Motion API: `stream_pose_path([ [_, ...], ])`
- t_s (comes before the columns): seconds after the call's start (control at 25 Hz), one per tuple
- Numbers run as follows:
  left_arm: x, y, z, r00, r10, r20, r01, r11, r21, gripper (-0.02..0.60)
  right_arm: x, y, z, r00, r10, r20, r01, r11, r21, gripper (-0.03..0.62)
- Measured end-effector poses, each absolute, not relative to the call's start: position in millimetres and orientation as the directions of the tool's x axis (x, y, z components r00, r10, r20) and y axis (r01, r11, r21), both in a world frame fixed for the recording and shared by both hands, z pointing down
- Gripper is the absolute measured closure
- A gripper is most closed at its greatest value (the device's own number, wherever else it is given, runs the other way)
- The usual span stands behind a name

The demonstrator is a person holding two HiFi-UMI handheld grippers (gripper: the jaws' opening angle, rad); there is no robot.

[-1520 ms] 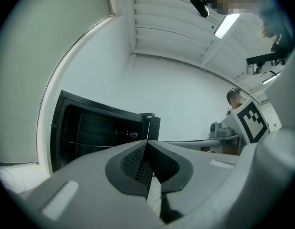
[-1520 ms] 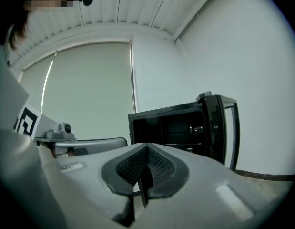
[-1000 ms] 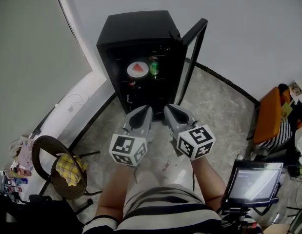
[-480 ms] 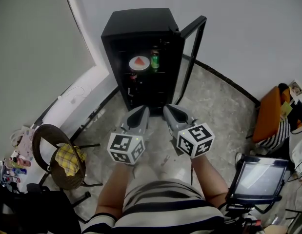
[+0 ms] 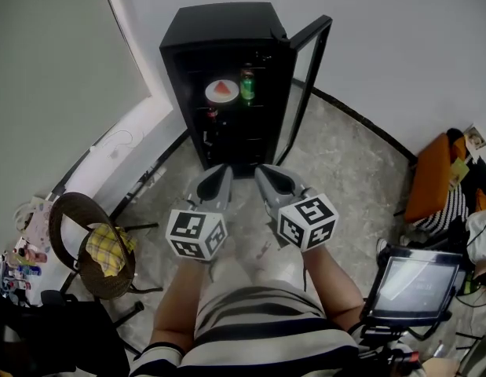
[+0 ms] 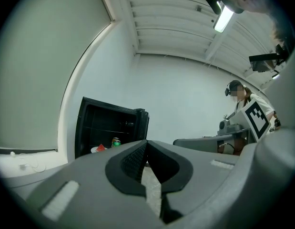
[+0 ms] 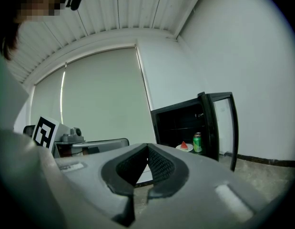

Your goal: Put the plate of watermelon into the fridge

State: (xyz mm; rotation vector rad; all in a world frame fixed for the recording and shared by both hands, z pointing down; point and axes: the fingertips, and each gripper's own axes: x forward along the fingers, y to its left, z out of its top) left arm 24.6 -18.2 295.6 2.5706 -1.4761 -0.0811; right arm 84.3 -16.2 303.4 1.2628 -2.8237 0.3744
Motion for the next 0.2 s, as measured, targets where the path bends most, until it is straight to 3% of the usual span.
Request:
stream_pose_path([
  [0.2, 16.4, -18.9, 291.5, 0.497, -0.867, 0.028, -0.858, -0.487, 0.162, 0.580, 74.9, -17.3, 304.2, -0.676, -0.726, 0.125, -0.734, 0.650, -0.195, 0.597],
])
